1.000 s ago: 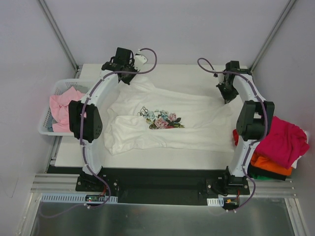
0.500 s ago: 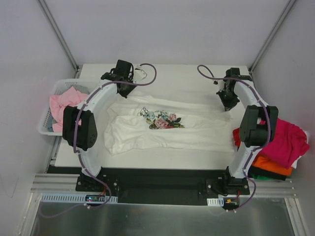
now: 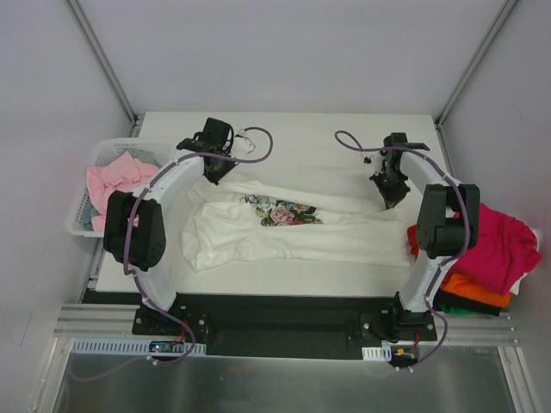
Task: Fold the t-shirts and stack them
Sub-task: Fold the tshirt
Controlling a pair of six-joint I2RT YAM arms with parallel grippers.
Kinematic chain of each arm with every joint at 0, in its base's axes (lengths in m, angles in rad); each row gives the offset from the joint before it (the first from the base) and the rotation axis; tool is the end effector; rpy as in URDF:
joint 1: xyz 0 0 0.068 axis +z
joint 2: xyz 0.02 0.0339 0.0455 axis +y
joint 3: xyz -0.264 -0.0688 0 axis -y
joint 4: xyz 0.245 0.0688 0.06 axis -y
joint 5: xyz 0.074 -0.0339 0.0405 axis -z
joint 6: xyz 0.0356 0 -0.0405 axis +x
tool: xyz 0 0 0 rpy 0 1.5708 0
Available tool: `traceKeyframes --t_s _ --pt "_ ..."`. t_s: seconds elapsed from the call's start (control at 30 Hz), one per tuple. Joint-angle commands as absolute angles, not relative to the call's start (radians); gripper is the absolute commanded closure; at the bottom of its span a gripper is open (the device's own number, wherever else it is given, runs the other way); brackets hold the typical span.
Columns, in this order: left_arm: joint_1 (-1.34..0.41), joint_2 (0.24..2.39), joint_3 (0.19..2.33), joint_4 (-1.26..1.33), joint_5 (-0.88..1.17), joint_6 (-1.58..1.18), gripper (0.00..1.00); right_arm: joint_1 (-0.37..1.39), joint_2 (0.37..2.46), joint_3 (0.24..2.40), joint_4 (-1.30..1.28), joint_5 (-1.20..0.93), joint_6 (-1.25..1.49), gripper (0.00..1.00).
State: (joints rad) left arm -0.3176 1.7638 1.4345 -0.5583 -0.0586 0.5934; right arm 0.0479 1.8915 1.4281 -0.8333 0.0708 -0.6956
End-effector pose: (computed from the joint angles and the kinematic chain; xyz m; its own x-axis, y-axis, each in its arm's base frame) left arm 0.3721 -0.1201 0.2652 -0.4561 0.7376 -0.4980 0.6413 0.6604 0.3907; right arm 0.3785 0.0156 0.2028 -0.7198 -0.6745 -0.1641 -0.6382 0.7360 -0.2257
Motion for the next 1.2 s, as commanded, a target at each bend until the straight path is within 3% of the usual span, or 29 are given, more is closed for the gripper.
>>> traceKeyframes --t_s 0.0,0.5,0.57,0.63,0.8,1.17 --pt "-0.331 1.695 1.404 -0.565 -0.103 0.615 1.0 0.049 1.832 1.396 -0.819 0.083 -0.689 0.98" --pt "-0.347 1.68 1.341 -0.565 -0.114 0.611 1.0 0.052 1.756 1.287 -0.825 0.077 -0.683 0.85" --pt "-0.347 1.675 1.332 -0.566 -0.115 0.609 1.0 0.058 1.731 1.264 -0.827 0.078 -0.68 0.81" --pt "-0.347 1.672 1.322 -0.566 -0.112 0.607 1.0 0.06 1.715 1.247 -0.828 0.078 -0.678 0.65" --pt "-0.35 1.671 1.295 -0.566 -0.11 0.601 1.0 0.075 1.678 1.2 -0.838 0.066 -0.67 0.52" --pt "-0.359 1.667 1.246 -0.566 -0.101 0.581 1.0 0.107 1.615 1.101 -0.873 0.04 -0.673 0.51"
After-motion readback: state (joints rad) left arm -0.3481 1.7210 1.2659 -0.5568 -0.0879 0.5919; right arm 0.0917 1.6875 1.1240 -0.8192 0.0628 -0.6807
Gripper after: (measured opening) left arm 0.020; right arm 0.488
